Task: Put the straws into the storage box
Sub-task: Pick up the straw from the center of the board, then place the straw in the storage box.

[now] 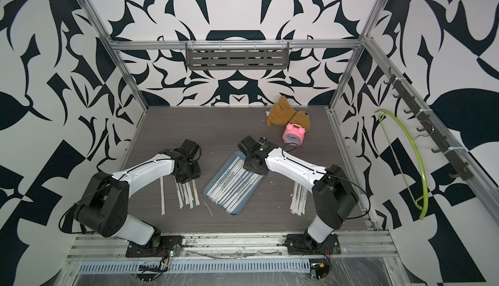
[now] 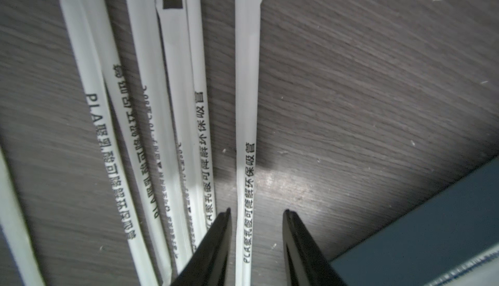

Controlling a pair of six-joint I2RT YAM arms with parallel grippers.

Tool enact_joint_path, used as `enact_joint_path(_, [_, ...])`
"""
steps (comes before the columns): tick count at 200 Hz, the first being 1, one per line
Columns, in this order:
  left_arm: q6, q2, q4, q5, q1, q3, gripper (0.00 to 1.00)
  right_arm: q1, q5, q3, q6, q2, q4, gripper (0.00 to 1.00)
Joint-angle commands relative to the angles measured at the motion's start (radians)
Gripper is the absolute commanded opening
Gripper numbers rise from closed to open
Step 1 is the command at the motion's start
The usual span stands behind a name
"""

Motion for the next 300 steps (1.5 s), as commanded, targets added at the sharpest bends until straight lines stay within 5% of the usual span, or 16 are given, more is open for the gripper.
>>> enact_joint_path(1, [0.019, 0.019, 0.015, -0.005, -0.003, -0.022, 0.34, 0.004, -0.002, -0.005, 0.014, -0.042, 0.009, 0.24])
enact_joint_path(127, [0.02, 0.039, 0.093, 0.026, -0.03, -0.095, 0.12, 0.003, -0.022, 0.012, 0.022, -0.034, -0.002, 0.24])
enact_joint_path(222, [0.095, -0.116, -0.163, -0.184, -0.085, 0.109, 0.05, 0.0, -0.016, 0.057, 0.011, -0.02, -0.026, 0.24])
enact_joint_path(254, [0.126, -0.097, -0.26, -0.27, -0.246, 0.274, 0.04, -0.075, -0.011, 0.048, -0.007, -0.054, -0.045, 0.25])
enact_joint_path(300, [0.202, 0.113, -0.172, -0.169, -0.523, 0.436, 0.05, -0.25, 0.014, 0.0, -0.073, -0.155, -0.093, 0.25])
